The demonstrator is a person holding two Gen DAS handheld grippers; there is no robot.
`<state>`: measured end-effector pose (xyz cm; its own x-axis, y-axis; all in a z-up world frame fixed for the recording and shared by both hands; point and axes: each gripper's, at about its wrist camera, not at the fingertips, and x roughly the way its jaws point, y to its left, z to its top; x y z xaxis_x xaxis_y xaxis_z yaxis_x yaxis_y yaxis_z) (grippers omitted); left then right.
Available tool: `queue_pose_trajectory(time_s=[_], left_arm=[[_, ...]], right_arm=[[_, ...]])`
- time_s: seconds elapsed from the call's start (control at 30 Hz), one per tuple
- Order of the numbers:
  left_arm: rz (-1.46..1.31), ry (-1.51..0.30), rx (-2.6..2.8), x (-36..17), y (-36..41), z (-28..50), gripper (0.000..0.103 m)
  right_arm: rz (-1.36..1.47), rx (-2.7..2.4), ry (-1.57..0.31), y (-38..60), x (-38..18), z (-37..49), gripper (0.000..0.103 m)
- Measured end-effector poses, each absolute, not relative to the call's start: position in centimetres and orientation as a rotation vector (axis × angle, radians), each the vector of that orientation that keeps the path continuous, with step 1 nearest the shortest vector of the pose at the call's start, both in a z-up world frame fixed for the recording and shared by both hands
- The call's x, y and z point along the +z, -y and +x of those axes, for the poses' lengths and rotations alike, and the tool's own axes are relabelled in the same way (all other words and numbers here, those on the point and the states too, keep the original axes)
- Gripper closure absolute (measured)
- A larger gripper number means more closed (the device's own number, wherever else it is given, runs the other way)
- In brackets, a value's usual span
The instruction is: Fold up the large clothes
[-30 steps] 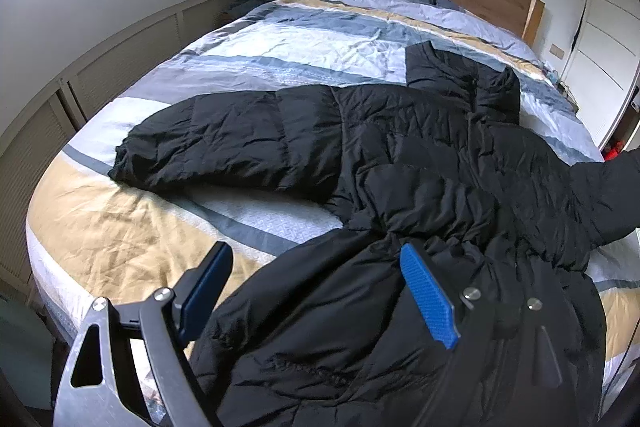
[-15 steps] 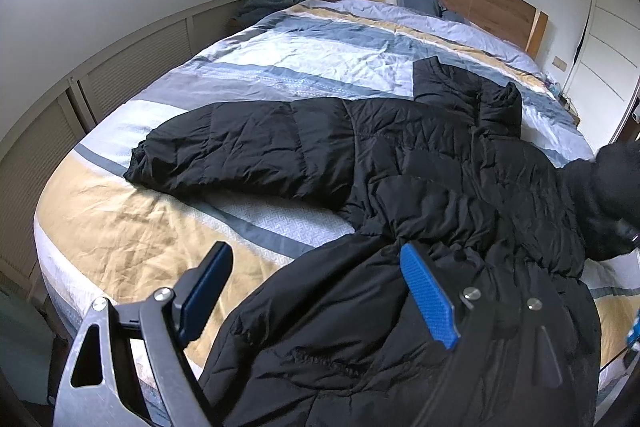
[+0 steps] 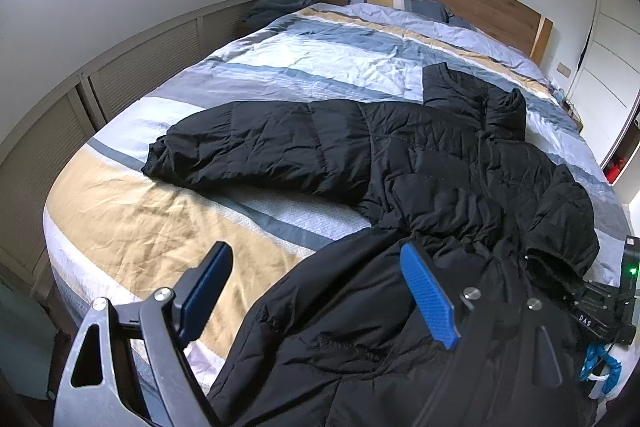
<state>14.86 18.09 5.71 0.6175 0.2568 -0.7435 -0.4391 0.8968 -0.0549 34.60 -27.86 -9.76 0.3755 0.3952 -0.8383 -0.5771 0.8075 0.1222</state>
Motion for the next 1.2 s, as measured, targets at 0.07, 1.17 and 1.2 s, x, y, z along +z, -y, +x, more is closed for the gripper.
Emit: queue_pose_trajectory(time_s=[0.07,1.17,1.2], left_arm=[[-0.244,-0.812,0.401,5.8,-17.9,14.8,0.017],[-0.088,-0.897,0.083,4.7,-1.7,28.1,0.017],[-0.083,-0.897,0.071,4.3,-0.5,29.4,0.017]], right_arm=[[-0.21,0.639,-1.011,27.7,-9.5,34.3,0.08],[-0.057,0.502,-0.846,37.8,-1.9,38.7,0.057],[-0.048,0.492,-0.842,38.2,-1.8,39.7,0.057]])
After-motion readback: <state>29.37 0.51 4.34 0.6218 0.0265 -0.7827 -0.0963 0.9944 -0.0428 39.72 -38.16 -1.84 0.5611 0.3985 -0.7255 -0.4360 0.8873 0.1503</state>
